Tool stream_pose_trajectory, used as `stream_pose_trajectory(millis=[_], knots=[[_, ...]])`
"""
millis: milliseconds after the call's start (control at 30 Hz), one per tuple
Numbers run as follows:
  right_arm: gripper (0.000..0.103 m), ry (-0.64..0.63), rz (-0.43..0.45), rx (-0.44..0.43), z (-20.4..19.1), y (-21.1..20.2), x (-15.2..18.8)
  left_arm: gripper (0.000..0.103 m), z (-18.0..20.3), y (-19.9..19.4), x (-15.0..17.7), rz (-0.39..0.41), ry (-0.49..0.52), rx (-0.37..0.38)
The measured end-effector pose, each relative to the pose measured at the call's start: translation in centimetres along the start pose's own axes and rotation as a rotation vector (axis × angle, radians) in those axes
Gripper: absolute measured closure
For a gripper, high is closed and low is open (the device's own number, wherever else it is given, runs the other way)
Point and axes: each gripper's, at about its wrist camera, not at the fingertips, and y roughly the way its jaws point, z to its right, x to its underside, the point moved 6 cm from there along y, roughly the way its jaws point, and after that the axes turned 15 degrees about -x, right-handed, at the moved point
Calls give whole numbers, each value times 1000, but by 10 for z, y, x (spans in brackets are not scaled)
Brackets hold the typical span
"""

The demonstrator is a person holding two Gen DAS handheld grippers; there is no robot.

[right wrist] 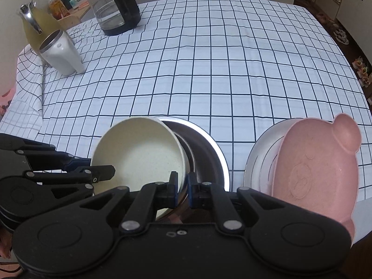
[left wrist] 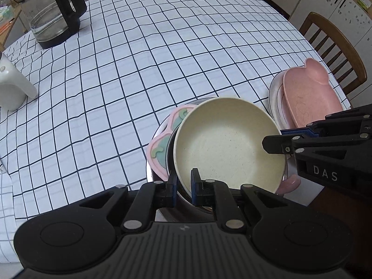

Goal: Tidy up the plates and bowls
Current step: 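Lift the cream bowl with both grippers and carry it over the pink pot, then lower the cream bowl into the pink pot and open both grippers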

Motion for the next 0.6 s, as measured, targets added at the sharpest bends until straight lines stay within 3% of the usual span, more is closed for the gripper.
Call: stream_pose_trajectory(millis=[200, 600], knots=[[94, -1, -18, -4, 1, 6, 3, 93, 0, 0, 0, 7, 17, -3], [80, -11, 2, -37, -1, -1, 1, 87, -6, -2, 2, 1, 0, 41]])
